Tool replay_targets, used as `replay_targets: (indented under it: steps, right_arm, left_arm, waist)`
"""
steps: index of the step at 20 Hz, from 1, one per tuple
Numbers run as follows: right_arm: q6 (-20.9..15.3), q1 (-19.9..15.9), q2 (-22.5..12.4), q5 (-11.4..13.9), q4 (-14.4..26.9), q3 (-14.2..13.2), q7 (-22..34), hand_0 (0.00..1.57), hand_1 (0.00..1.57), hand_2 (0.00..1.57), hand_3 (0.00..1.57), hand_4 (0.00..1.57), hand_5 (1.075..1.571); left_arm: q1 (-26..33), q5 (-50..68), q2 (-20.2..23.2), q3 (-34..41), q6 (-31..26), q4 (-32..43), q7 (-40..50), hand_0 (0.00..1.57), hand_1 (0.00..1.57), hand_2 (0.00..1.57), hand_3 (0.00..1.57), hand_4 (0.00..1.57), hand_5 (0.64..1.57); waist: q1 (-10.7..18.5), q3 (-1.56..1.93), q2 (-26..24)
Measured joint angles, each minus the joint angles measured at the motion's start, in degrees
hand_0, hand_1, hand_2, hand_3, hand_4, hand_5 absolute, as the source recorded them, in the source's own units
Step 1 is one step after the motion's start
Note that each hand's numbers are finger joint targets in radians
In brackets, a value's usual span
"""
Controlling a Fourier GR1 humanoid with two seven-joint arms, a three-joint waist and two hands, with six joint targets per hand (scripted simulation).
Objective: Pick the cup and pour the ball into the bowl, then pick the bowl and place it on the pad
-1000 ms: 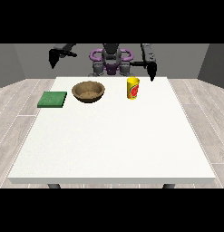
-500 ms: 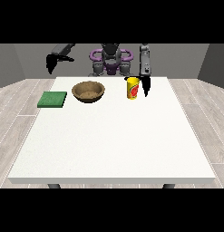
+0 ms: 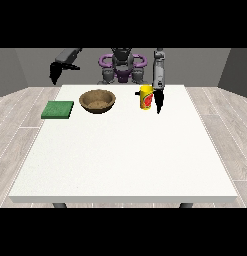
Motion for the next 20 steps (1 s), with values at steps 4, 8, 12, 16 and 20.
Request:
replay_targets:
  steps: [4,8,12,16,20]
  right_arm:
    - [0.75,-0.83,-0.46,-0.25,0.17,-0.1,-0.48,0.0,0.0,0.0,0.0,0.0,1.57]
    - [1.83,-0.86,-1.39,-0.7,1.31,-0.94,-1.51,0.0,0.0,0.0,0.0,0.0,1.57]
    - [2.84,-1.68,-3.08,-1.77,1.51,-2.16,-0.82,0.0,0.0,0.0,0.0,0.0,1.57]
    - [3.98,-0.64,-4.63,-2.26,4.97,-3.48,0.31,0.0,0.0,0.0,0.0,0.0,1.57]
    - [3.68,0.03,-5.03,-2.11,7.64,-3.72,2.63,0.0,0.0,0.0,0.0,0.0,1.569]
  left_arm:
    - [-0.57,-1.32,0.62,-0.01,2.64,2.36,-3.38,1.25,1.25,1.57,1.57,1.33,1.287]
    - [0.6,-6.16,0.67,-1.54,11.31,1.51,-5.26,1.32,1.32,1.57,1.57,1.47,1.246]
    - [1.54,-7.21,0.49,-1.63,16.44,0.57,-6.72,1.33,1.33,1.57,1.57,1.5,1.245]
    - [1.56,-10.76,-0.14,-4.93,18.69,1.17,-1.67,1.35,1.35,1.57,1.57,1.55,1.306]
    - [-0.96,-16.9,6.66,-8.04,20.88,1.02,8.12,1.44,1.44,1.57,1.57,1.57,1.303]
  waist:
    - [-0.98,0.61,0.56]
    - [-2.08,0.97,0.72]
    - [-2.97,1.21,0.91]
    - [-1.45,0.54,-3.86]
    - [0.39,0.36,-9.63]
